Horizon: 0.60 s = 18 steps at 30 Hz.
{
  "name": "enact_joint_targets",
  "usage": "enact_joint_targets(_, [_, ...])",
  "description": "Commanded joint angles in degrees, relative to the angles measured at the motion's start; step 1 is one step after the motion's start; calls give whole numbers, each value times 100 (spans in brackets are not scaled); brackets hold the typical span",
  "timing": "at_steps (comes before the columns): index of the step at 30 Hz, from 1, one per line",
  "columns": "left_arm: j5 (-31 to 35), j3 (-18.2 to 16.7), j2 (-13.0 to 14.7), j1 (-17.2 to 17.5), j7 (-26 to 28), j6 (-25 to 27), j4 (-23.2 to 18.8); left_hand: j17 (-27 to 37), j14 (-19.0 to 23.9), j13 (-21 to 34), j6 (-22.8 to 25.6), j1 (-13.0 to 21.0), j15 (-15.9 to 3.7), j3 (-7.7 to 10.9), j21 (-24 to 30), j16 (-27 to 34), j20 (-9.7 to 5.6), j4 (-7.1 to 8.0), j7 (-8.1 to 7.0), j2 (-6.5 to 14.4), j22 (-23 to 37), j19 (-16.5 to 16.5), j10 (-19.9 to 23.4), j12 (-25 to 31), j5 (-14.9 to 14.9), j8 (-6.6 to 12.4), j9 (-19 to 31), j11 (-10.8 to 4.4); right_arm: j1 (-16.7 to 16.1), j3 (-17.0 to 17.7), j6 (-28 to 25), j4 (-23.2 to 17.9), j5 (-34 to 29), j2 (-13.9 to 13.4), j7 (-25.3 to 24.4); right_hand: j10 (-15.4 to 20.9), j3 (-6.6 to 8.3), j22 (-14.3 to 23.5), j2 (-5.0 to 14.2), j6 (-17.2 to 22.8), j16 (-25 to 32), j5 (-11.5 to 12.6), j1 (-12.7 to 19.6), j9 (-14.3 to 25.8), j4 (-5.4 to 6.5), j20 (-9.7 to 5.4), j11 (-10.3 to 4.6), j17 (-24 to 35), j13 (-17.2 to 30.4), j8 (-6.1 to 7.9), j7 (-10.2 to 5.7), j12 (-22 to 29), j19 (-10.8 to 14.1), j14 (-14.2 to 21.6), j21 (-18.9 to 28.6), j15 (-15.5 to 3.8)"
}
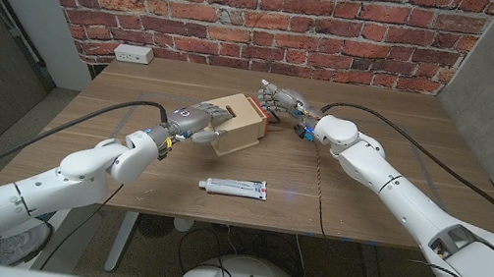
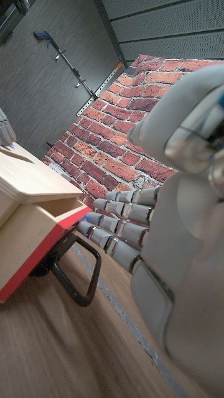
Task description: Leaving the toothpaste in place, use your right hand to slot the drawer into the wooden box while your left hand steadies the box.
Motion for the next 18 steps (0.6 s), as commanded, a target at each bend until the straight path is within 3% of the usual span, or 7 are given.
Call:
enact_joint_targets(1, [9, -3, 11, 43, 17, 13, -39, 19, 38, 27, 52, 42, -648, -1, 18, 10, -708, -12, -1, 447, 24, 30, 13, 23, 6, 24, 35, 2, -53, 35, -47, -75, 137, 3, 75, -90, 36, 24, -1, -45, 0, 63, -64, 5, 41, -28, 17, -17, 0, 29, 37, -11, 26, -31, -22, 35])
enact_joint_targets(18, [-23, 1, 1, 33, 5, 2, -2, 16, 44, 28, 118, 57, -648, -6, 22, 11, -705, -29, -3, 453, 24, 44, 46, 33, 4, 47, 38, -21, -43, 33, 35, 76, 323, 130, 194, -362, 94, 19, -2, -206, 25, 98, -87, 0, 25, 86, 107, -120, -26, 6, 51, -52, 190, 45, -47, 122])
